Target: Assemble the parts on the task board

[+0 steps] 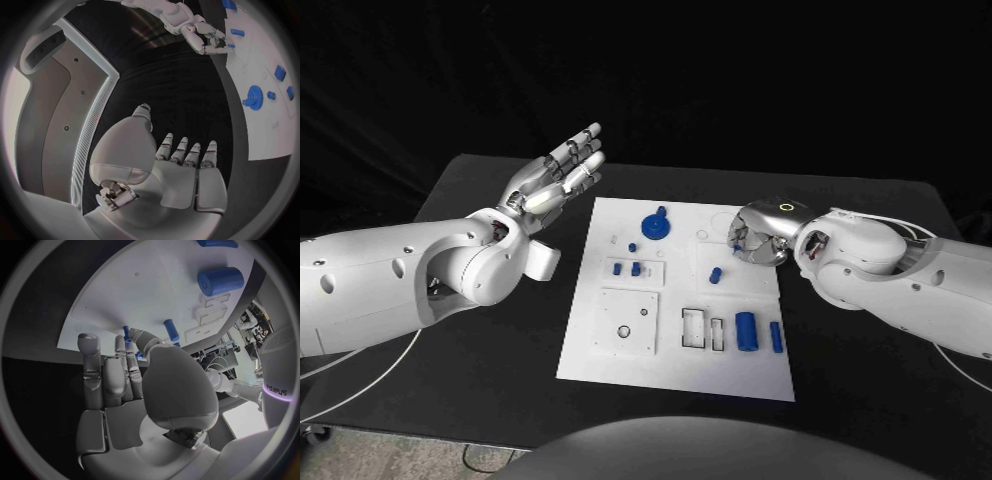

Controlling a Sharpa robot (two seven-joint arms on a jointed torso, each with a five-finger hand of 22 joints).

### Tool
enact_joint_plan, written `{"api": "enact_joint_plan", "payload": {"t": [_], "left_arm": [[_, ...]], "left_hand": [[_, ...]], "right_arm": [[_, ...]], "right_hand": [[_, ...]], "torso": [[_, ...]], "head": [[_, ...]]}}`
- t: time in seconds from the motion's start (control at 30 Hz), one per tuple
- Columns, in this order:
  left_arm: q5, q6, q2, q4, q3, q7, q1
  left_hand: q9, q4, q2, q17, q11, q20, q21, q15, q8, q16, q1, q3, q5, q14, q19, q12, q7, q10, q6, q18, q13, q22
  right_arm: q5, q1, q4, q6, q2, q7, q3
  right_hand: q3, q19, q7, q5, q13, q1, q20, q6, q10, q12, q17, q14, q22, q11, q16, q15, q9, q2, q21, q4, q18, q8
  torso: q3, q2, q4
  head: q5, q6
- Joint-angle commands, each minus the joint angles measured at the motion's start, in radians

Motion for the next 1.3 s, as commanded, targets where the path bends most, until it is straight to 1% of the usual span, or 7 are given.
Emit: {"api": "enact_joint_plan", "payload": {"t": [0.03, 0.3, 0.63, 0.73, 0.9, 1.2, 1.3], "left_arm": [[-0.006, 0.019, 0.0, 0.001, 0.0, 0.001, 0.001], [-0.006, 0.026, -0.001, 0.0, 0.0, -0.011, 0.001], [-0.006, 0.034, 0.002, -0.004, 0.0, -0.023, 0.001], [-0.006, 0.036, 0.005, -0.007, 0.0, -0.025, 0.001], [-0.006, 0.042, 0.016, -0.016, -0.001, -0.028, 0.0], [-0.006, 0.041, 0.028, -0.023, -0.002, -0.027, 0.0], [-0.006, 0.038, 0.027, -0.022, -0.002, -0.026, 0.0]], "left_hand": [[0.001, -0.001, 0.002, -0.001, 0.007, 0.006, 0.003, 0.008, -0.002, -0.003, 0.013, -0.008, 0.007, -0.001, 0.004, 0.004, 0.01, -0.001, 0.003, 0.014, 0.001, 0.004], [0.002, -0.001, 0.012, 0.001, 0.013, 0.007, 0.007, 0.013, -0.001, 0.0, 0.021, -0.02, 0.007, 0.004, 0.012, 0.009, 0.021, 0.0, 0.01, 0.015, 0.001, 0.022], [0.003, -0.001, 0.017, 0.003, 0.019, 0.008, 0.01, 0.018, -0.001, 0.002, 0.026, -0.028, 0.008, 0.009, 0.016, 0.014, 0.029, 0.001, 0.014, 0.014, 0.002, 0.029], [0.003, -0.001, 0.019, 0.003, 0.02, 0.008, 0.01, 0.018, -0.001, 0.002, 0.026, -0.029, 0.009, 0.009, 0.016, 0.015, 0.03, 0.002, 0.015, 0.014, 0.002, 0.029], [0.003, -0.001, 0.024, 0.003, 0.024, 0.008, 0.01, 0.02, -0.001, 0.003, 0.029, -0.031, 0.009, 0.01, 0.018, 0.015, 0.034, 0.002, 0.015, 0.014, 0.002, 0.031], [0.003, -0.002, 0.027, 0.003, 0.025, 0.008, 0.01, 0.021, 0.0, 0.003, 0.031, -0.032, 0.01, 0.011, 0.018, 0.016, 0.036, 0.002, 0.017, 0.013, 0.002, 0.028], [0.003, -0.002, 0.028, 0.003, 0.025, 0.008, 0.009, 0.021, 0.0, 0.003, 0.031, -0.032, 0.01, 0.01, 0.016, 0.016, 0.036, 0.002, 0.017, 0.013, 0.002, 0.022]], "right_arm": [[0.007, 0.012, 0.016, -0.074, -0.007, 0.013, 0.002], [0.039, 0.053, 0.076, -0.097, -0.039, 0.011, 0.002], [0.065, 0.08, 0.25, -0.052, -0.08, -0.001, 0.002], [0.066, 0.078, 0.283, -0.033, -0.074, -0.004, 0.002], [0.065, 0.057, 0.313, -0.015, -0.035, -0.004, 0.002], [0.032, 0.012, 0.264, -0.015, 0.075, 0.005, 0.002], [0.017, -0.005, 0.24, -0.015, 0.11, 0.008, 0.002]], "right_hand": [[-0.002, 0.007, 0.0, 0.006, -0.003, 0.017, 0.001, 0.009, 0.011, -0.007, -0.002, 0.004, 0.073, 0.0, 0.0, -0.002, 0.011, 0.002, 0.007, -0.008, 0.005, 0.007], [-0.005, 0.007, 0.0, 0.006, -0.006, 0.02, 0.0, 0.011, 0.017, -0.009, -0.004, 0.004, 0.074, -0.001, -0.002, -0.003, 0.013, 0.002, 0.007, -0.009, 0.005, 0.008], [-0.009, 0.006, 0.002, 0.006, -0.015, 0.019, 0.0, -0.002, 0.022, -0.02, -0.003, 0.005, 0.074, 0.0, -0.002, -0.002, 0.009, 0.001, 0.009, -0.005, 0.004, -0.003], [-0.009, 0.006, 0.003, 0.006, -0.018, 0.02, 0.0, -0.007, 0.024, -0.023, -0.003, 0.005, 0.073, 0.001, -0.002, -0.002, 0.007, 0.001, 0.009, -0.004, 0.004, -0.008], [-0.008, 0.006, 0.004, 0.007, -0.019, 0.022, 0.0, -0.008, 0.025, -0.024, -0.003, 0.005, 0.074, 0.001, -0.002, -0.002, 0.006, 0.002, 0.009, -0.005, 0.004, -0.009], [-0.008, 0.004, 0.004, 0.008, -0.021, 0.024, -0.001, -0.007, 0.027, -0.026, -0.005, 0.005, 0.072, 0.0, -0.003, -0.002, 0.005, 0.002, 0.002, -0.006, 0.005, -0.01], [-0.008, 0.004, 0.004, 0.009, -0.021, 0.024, -0.001, -0.007, 0.028, -0.026, -0.003, 0.006, 0.073, 0.0, -0.001, -0.002, 0.005, 0.002, 0.004, -0.006, 0.005, -0.01]], "torso": [[-0.0002, 0.0, -0.0001], [-0.0003, 0.0, 0.0009], [-0.0001, -0.001, 0.0008], [0.0004, -0.002, 0.001], [-0.0022, -0.007, 0.0012], [-0.0063, -0.016, 0.0093], [-0.0062, -0.014, 0.0086]], "head": [[0.001, 0.0], [0.004, 0.0], [0.016, 0.0], [0.026, 0.0], [0.042, 0.0], [0.049, 0.0], [0.051, 0.0]]}}
